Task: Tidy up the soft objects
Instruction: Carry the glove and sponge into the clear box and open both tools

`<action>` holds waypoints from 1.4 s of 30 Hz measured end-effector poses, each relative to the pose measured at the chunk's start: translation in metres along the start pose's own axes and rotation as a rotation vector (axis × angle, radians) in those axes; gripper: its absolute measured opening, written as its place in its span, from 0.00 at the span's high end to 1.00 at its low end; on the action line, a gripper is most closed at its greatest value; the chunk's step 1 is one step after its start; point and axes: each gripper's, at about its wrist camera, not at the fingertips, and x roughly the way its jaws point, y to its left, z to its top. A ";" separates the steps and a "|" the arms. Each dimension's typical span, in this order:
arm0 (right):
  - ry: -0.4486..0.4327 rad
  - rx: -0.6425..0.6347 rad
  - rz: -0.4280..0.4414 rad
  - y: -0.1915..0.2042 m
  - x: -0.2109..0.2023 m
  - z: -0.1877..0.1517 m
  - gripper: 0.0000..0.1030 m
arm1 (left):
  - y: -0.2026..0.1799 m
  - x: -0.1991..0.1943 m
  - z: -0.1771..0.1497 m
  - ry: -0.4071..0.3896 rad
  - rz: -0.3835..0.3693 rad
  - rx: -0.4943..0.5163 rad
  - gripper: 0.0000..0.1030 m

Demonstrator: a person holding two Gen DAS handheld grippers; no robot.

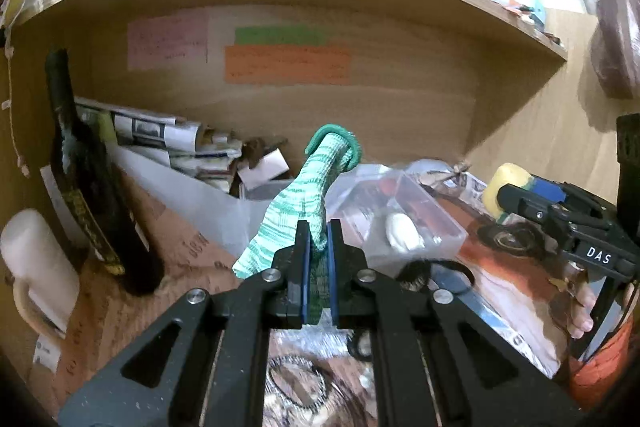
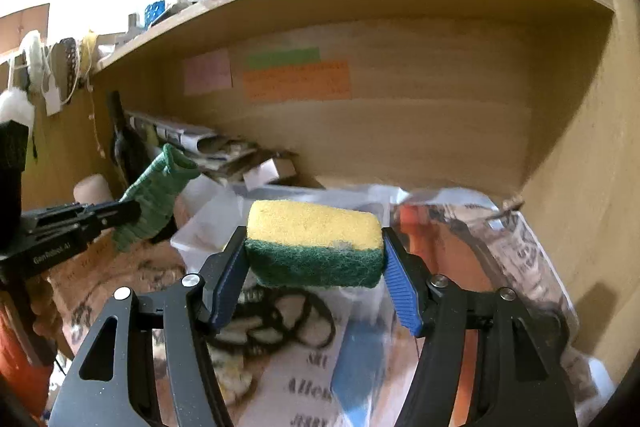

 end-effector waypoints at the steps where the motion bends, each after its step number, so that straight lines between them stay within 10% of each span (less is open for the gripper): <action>1: -0.002 -0.002 0.004 0.000 0.003 0.004 0.42 | 0.002 0.003 0.002 0.001 0.000 0.000 0.94; 34: 0.356 -0.125 0.093 0.038 0.150 -0.016 0.36 | 0.023 0.151 -0.009 0.322 -0.019 -0.058 0.93; 42: 0.301 -0.107 0.079 0.033 0.135 -0.006 0.23 | 0.020 0.118 -0.001 0.259 -0.019 -0.068 0.70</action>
